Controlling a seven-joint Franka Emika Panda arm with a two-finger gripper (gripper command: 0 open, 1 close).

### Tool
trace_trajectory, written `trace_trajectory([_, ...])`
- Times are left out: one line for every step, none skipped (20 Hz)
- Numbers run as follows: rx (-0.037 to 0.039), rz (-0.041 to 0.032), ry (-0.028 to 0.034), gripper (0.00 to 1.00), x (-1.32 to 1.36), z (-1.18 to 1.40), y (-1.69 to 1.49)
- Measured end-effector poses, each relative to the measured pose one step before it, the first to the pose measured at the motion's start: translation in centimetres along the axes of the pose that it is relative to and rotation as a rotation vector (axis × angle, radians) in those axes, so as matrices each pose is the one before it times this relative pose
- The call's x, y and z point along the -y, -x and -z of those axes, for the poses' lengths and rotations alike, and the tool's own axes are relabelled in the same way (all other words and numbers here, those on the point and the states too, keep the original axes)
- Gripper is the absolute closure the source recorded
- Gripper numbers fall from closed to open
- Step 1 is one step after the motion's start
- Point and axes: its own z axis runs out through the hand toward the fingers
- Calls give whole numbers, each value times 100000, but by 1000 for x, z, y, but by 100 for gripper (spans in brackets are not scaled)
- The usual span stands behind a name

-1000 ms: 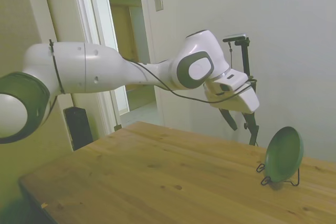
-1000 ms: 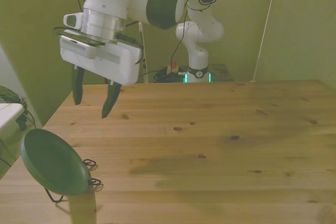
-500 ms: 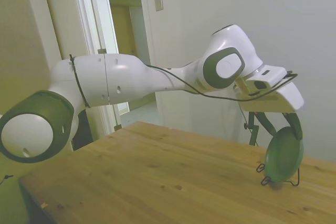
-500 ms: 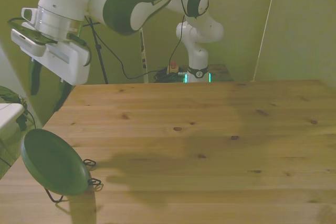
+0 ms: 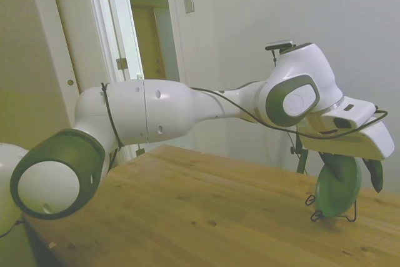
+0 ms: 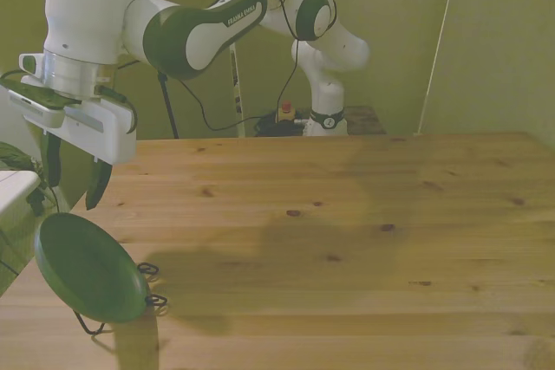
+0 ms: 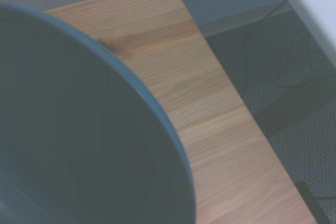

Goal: Unload the plate

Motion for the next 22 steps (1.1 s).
trace_trajectory([70,384,-436,0,-67,-49,-136])
trace_trajectory([108,374,-602,0,-183,39,-235])
trace_trajectory([320,183,-811,0,-236,-1,-254])
trace_trajectory([639,542,-1062,0,-44,-100,-85])
trace_trajectory([798,1012,-981,0,134,-223,88])
trace_trajectory([713,1308,-819,0,256,-305,184])
trace_trajectory([437,1446,-882,0,418,-301,244])
trace_trajectory([379,1542,-1266,0,450,-246,227])
trace_trajectory([316,1197,-1759,0,455,-207,182])
trace_trajectory([174,719,-2150,0,436,-158,129])
trace_trajectory([57,839,-2123,0,401,-95,98])
trace_trajectory([-375,918,-1624,0,332,-45,44])
trace_trajectory([-584,827,-1152,0,63,73,-129])
trace_trajectory([-756,1108,-1134,0,-47,204,-228])
trace_trajectory([-957,1120,-900,0,-153,227,-292])
trace_trajectory([-1156,703,-691,0,-294,168,-345])
trace_trajectory([-1031,969,-624,0,-179,67,-230])
trace_trajectory([-1147,1069,-768,0,62,4,-101])
trace_trajectory([-1085,764,-786,0,170,-41,-29])
trace_trajectory([-931,619,-726,0,207,-90,20])
trace_trajectory([-696,708,-540,0,223,-142,75])
trace_trajectory([-513,443,-296,0,130,-136,61])
